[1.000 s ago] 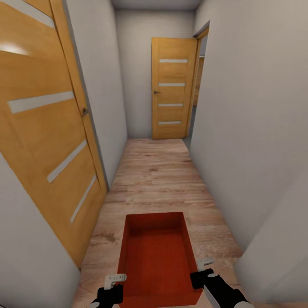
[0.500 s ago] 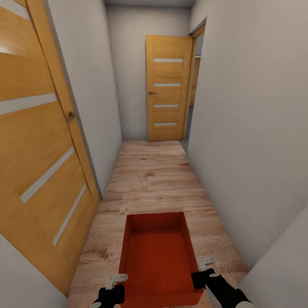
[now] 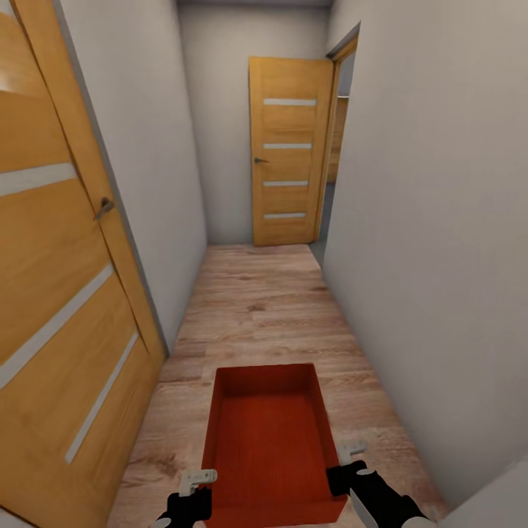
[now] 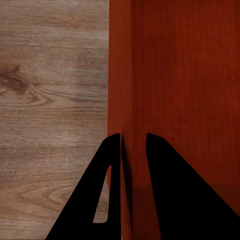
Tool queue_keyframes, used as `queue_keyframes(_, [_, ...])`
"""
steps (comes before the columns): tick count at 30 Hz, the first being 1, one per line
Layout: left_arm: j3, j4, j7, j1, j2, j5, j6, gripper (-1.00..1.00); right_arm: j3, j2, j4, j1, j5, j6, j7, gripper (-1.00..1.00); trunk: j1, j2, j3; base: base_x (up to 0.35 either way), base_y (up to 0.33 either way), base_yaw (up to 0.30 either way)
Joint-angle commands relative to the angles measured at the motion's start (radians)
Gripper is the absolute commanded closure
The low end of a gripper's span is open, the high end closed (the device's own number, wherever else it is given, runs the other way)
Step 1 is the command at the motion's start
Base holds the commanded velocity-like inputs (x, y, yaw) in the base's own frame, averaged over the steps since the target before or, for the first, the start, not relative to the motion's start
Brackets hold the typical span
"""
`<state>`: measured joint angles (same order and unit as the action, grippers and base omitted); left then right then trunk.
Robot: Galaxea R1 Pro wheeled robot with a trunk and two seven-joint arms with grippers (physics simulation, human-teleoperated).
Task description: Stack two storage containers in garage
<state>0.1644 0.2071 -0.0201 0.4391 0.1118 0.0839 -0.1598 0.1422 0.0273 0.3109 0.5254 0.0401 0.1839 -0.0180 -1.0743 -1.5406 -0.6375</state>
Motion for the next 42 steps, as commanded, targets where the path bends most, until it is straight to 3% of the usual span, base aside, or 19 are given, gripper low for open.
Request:
queue_keyframes(1, [-0.006, -0.005, 0.002, 0.001, -0.017, 0.013, -0.004, 1.00, 0.042, -0.014, 0.004, 0.000, 0.007, -0.069, 0.047, 1.00, -0.001, 0.000, -0.001, 0.338, 0.000, 0.000])
queue_keyframes(42, [-0.006, -0.005, 0.002, 0.001, -0.017, 0.013, -0.003, 1.00, 0.041, -0.014, 0.004, 0.000, 0.007, -0.069, 0.046, 1.00, -0.001, 0.000, -0.001, 0.338, 0.000, 0.000])
